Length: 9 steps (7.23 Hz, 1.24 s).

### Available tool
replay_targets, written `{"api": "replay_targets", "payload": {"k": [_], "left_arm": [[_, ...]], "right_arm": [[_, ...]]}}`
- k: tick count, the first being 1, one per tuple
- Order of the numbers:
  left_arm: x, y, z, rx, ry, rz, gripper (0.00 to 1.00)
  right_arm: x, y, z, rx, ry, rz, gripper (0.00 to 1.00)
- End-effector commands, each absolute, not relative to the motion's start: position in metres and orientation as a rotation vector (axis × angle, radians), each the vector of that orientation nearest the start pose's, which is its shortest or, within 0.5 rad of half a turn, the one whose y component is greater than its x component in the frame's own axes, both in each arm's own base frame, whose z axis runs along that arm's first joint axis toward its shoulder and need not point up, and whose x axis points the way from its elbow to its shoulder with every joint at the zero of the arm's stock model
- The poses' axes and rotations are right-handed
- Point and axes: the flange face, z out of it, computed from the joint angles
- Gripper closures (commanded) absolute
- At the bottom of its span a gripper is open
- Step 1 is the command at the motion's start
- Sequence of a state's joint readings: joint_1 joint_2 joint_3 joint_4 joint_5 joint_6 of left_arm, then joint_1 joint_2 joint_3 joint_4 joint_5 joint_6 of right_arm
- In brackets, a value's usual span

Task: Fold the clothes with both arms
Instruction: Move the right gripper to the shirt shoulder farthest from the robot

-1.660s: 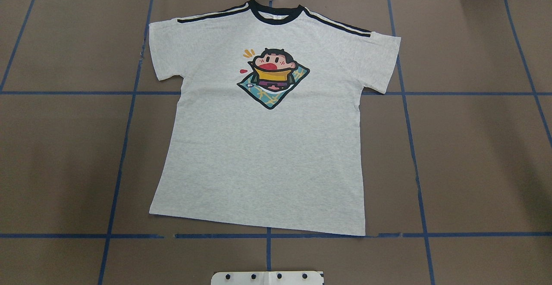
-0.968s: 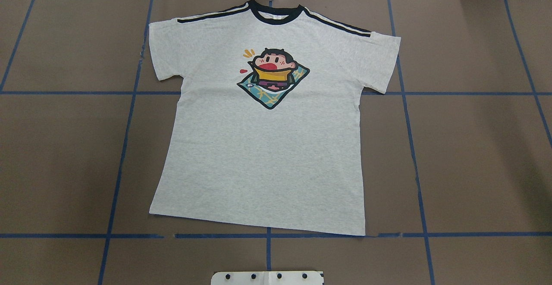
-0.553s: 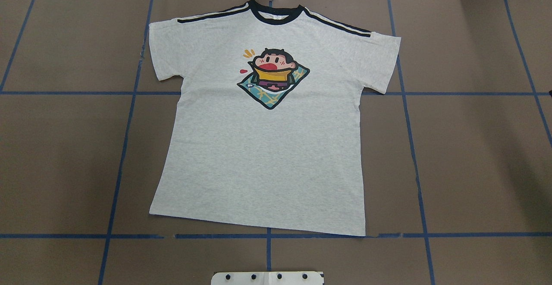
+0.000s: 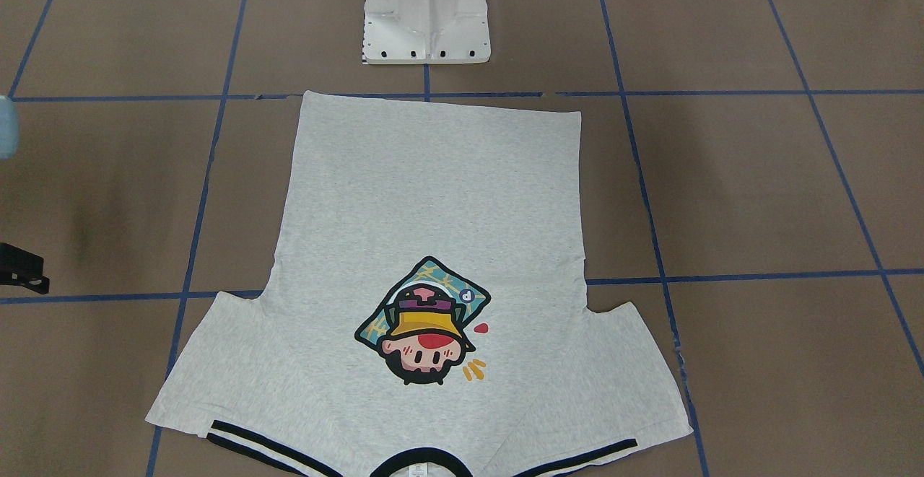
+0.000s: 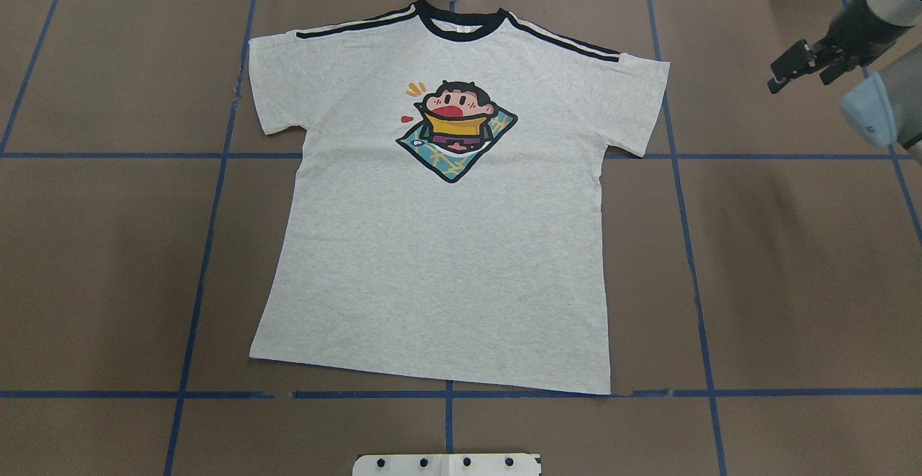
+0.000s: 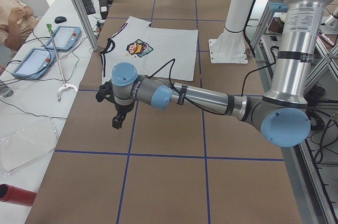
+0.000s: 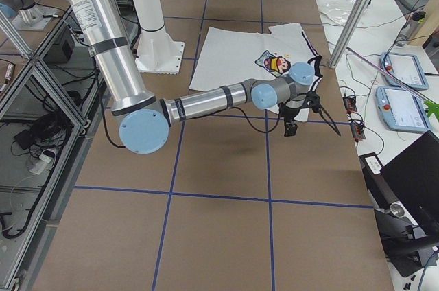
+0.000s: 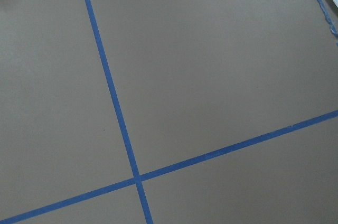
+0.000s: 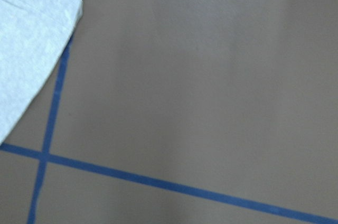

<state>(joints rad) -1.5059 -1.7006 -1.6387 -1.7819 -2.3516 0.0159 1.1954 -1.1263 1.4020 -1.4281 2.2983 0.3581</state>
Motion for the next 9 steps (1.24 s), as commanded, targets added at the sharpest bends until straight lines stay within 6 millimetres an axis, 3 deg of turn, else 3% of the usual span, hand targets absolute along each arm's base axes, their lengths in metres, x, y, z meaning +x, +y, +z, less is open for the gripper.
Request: {"api": "replay_targets", "payload": {"k": [1, 2, 3, 5, 6, 8, 9], "left_arm": [[-0.026, -0.564, 0.527, 0.407, 0.779, 0.256, 0.01], [-0.026, -0.56, 0.539, 0.37, 0.781, 0.232, 0.01], [-0.026, -0.561, 0.556, 0.342, 0.785, 0.221, 0.01], [-0.025, -0.565, 0.545, 0.33, 0.813, 0.16, 0.01], [-0.023, -0.569, 0.535, 0.328, 0.824, 0.12, 0.01], [-0.022, -0.571, 0.533, 0.329, 0.824, 0.117, 0.01], [-0.023, -0.57, 0.532, 0.332, 0.828, 0.118, 0.01]], "right_arm": [[-0.234, -0.703, 0.463, 0.191, -0.872, -0.106, 0.01], [-0.256, -0.716, 0.483, 0.221, -0.892, -0.021, 0.06], [-0.288, -0.719, 0.481, 0.252, -0.829, 0.021, 0.08], [-0.298, -0.732, 0.491, 0.208, -0.802, 0.107, 0.08], [-0.312, -0.737, 0.477, 0.148, -0.828, 0.255, 0.08], [-0.337, -0.736, 0.489, 0.21, -0.818, 0.327, 0.1], [-0.337, -0.737, 0.49, 0.217, -0.807, 0.338, 0.13]]}}
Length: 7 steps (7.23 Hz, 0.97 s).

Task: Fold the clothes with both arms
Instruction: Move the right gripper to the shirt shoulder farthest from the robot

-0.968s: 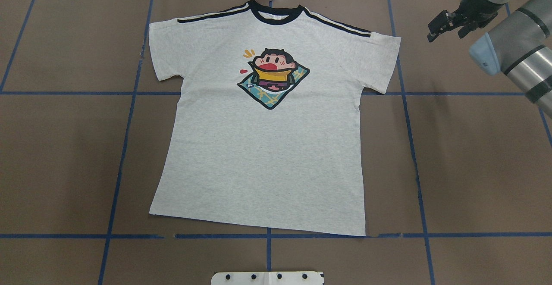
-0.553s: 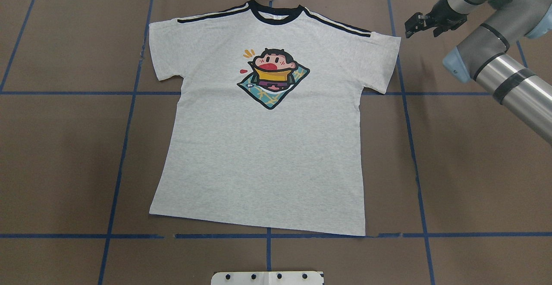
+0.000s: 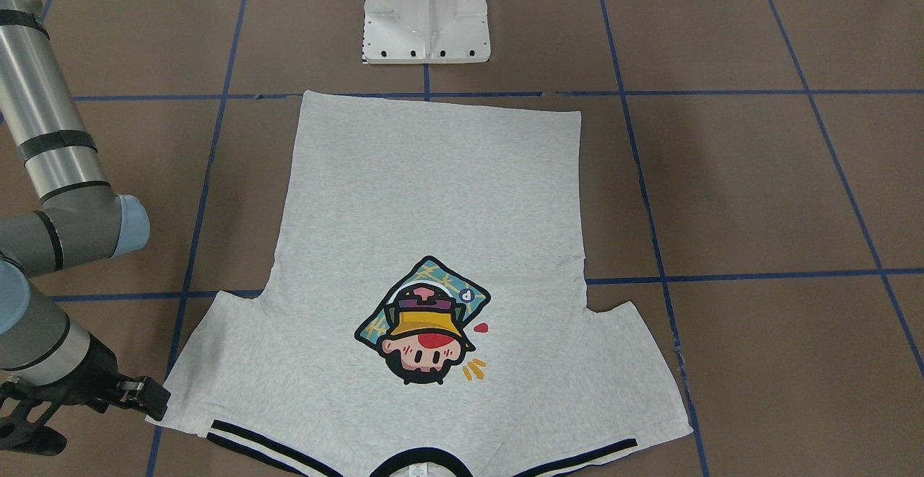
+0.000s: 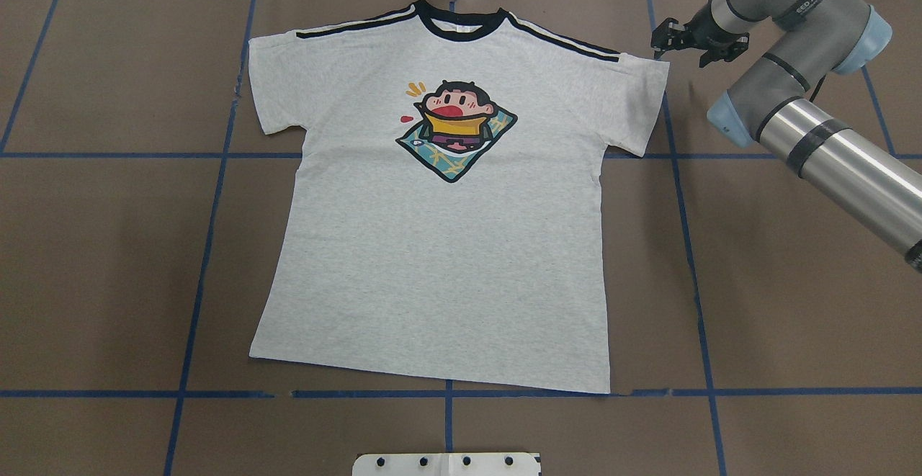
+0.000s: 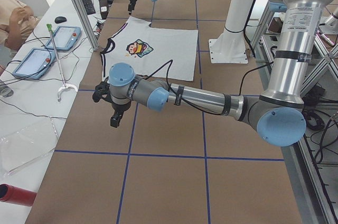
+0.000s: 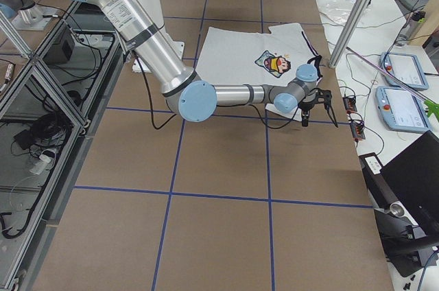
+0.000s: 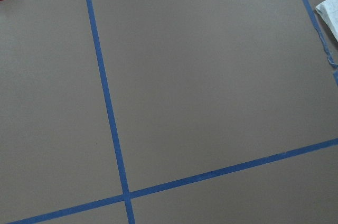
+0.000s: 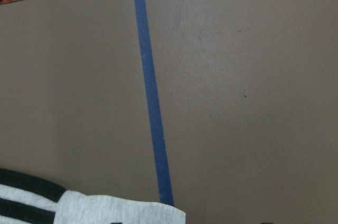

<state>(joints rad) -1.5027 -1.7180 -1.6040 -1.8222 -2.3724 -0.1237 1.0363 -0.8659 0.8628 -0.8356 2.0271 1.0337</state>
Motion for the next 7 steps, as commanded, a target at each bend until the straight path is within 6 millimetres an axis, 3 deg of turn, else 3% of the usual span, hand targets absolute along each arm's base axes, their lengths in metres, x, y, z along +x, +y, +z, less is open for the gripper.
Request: {"api": "replay_targets", "payload": {"k": [1, 4, 5, 6, 7], "left_arm": [[-0.023, -0.57, 0.532, 0.332, 0.828, 0.118, 0.01], [-0.024, -0.565, 0.531, 0.339, 0.827, 0.124, 0.01], [-0.024, -0.564, 0.531, 0.341, 0.825, 0.127, 0.01], [-0.025, -0.564, 0.53, 0.344, 0.825, 0.127, 0.01], [-0.025, -0.563, 0.529, 0.346, 0.825, 0.127, 0.01]], "right_arm": [[-0.345, -0.737, 0.486, 0.233, -0.796, 0.357, 0.21], [-0.364, -0.731, 0.486, 0.258, -0.77, 0.364, 0.29], [-0.368, -0.729, 0.486, 0.255, -0.769, 0.36, 0.36], [-0.368, -0.729, 0.486, 0.254, -0.77, 0.361, 0.63], [-0.367, -0.729, 0.487, 0.253, -0.769, 0.359, 1.0]]}}
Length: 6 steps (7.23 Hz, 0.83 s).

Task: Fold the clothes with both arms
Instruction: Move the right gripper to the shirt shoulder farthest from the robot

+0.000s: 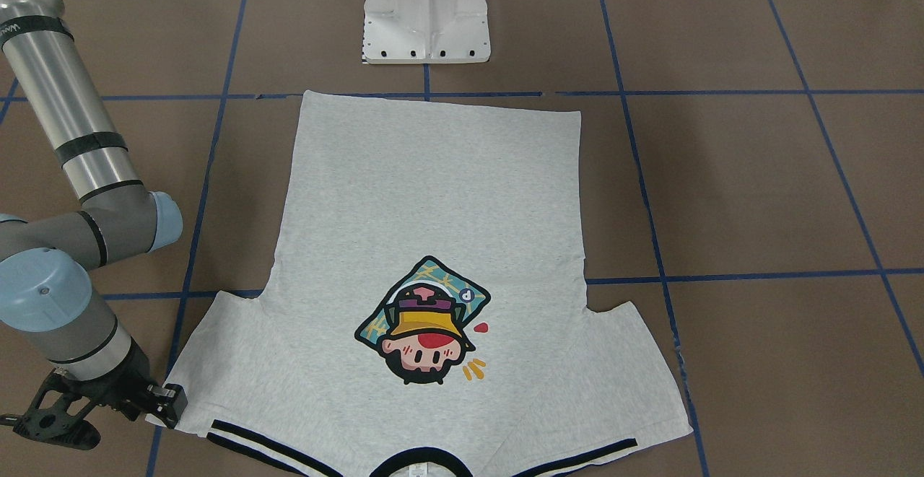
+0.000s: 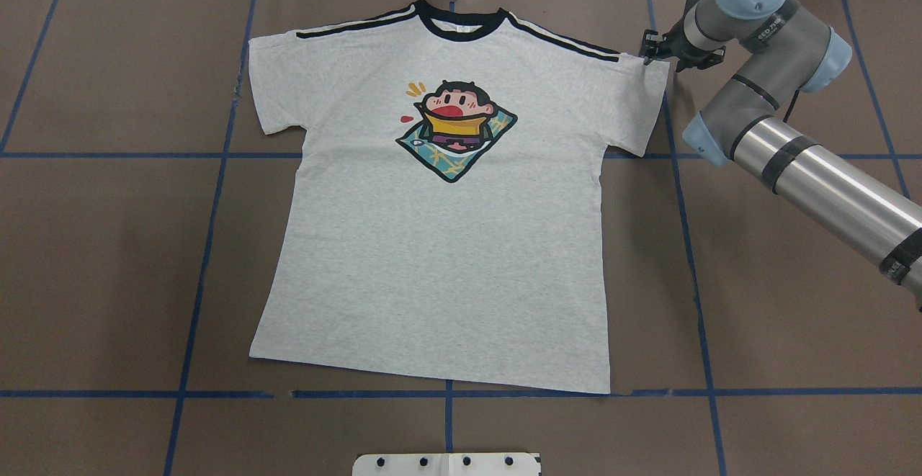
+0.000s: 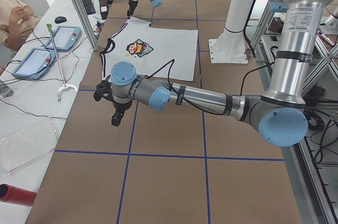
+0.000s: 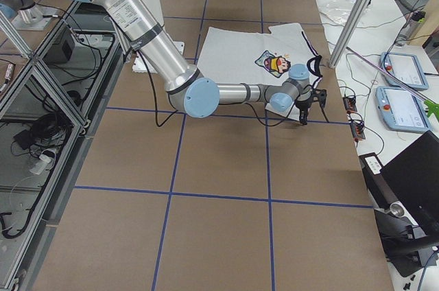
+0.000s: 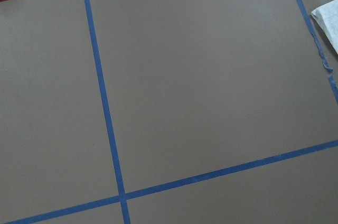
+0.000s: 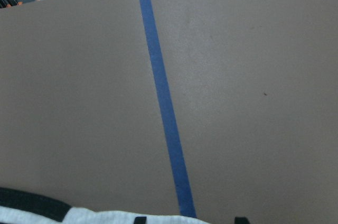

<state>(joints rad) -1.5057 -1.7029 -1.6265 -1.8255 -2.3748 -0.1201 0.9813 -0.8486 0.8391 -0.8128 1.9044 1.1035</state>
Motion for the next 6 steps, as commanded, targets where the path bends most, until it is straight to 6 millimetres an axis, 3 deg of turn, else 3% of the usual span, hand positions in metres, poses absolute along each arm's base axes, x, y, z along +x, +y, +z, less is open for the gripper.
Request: {"api": "replay_targets", "payload": {"k": [1, 3, 5, 6], "left_arm": [[-0.025, -0.563, 0.528, 0.347, 0.825, 0.128, 0.01], [-0.025, -0.557, 0.535, 0.337, 0.825, 0.126, 0.01], [-0.026, -0.555, 0.535, 0.339, 0.825, 0.124, 0.01], [-0.026, -0.551, 0.529, 0.35, 0.827, 0.129, 0.01]], "right_arm": [[-0.367, -0.727, 0.489, 0.248, -0.772, 0.356, 1.0], [-0.361, -0.727, 0.49, 0.237, -0.786, 0.345, 1.0], [-0.358, -0.723, 0.45, 0.271, -0.852, 0.332, 1.0], [-0.369, -0.715, 0.418, 0.292, -0.89, 0.307, 1.0]]}}
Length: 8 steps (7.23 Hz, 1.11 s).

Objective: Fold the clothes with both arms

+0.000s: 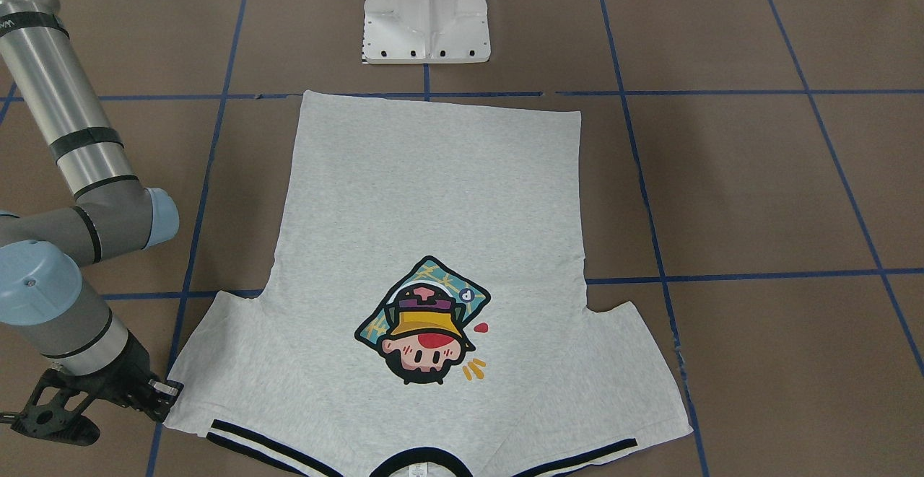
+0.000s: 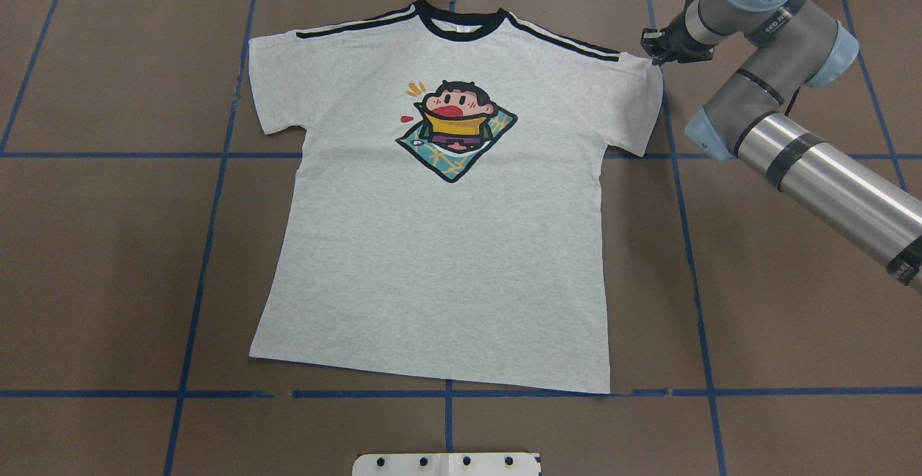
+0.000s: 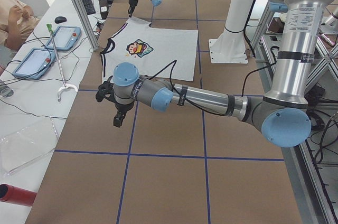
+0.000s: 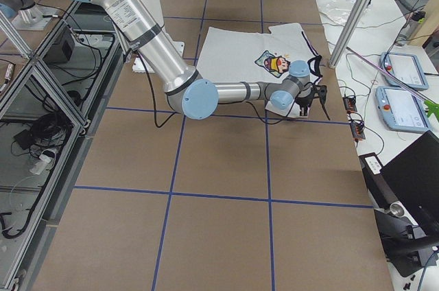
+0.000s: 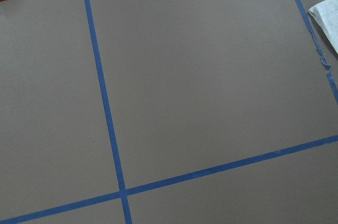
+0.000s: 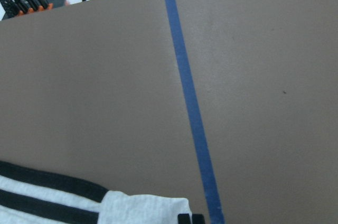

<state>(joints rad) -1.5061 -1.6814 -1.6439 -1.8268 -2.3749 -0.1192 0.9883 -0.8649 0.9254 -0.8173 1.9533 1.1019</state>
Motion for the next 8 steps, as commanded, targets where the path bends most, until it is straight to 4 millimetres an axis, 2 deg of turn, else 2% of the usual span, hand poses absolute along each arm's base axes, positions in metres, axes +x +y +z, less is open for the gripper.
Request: {"api": "replay_targets", "payload": {"k": [1, 3, 4, 5, 6, 8], "left_arm": [[-0.027, -0.542, 0.524, 0.361, 0.827, 0.134, 0.01], [-0.025, -0.542, 0.525, 0.354, 0.827, 0.129, 0.01], [-0.025, -0.542, 0.525, 0.354, 0.827, 0.129, 0.01], [-0.025, -0.541, 0.526, 0.355, 0.826, 0.132, 0.01], [-0.025, -0.541, 0.526, 0.354, 0.827, 0.131, 0.01], [-0.025, -0.537, 0.53, 0.349, 0.826, 0.13, 0.01]], "right_arm": [[-0.392, -0.704, 0.387, 0.274, -0.898, 0.289, 1.0], [-0.454, -0.691, 0.333, 0.247, -0.907, 0.255, 1.0], [-0.468, -0.704, 0.311, 0.242, -0.9, 0.255, 1.0], [-0.482, -0.72, 0.309, 0.22, -0.873, 0.263, 1.0], [-0.487, -0.726, 0.31, 0.214, -0.857, 0.269, 1.0], [-0.502, -0.753, 0.299, 0.242, -0.777, 0.312, 1.0]]}}
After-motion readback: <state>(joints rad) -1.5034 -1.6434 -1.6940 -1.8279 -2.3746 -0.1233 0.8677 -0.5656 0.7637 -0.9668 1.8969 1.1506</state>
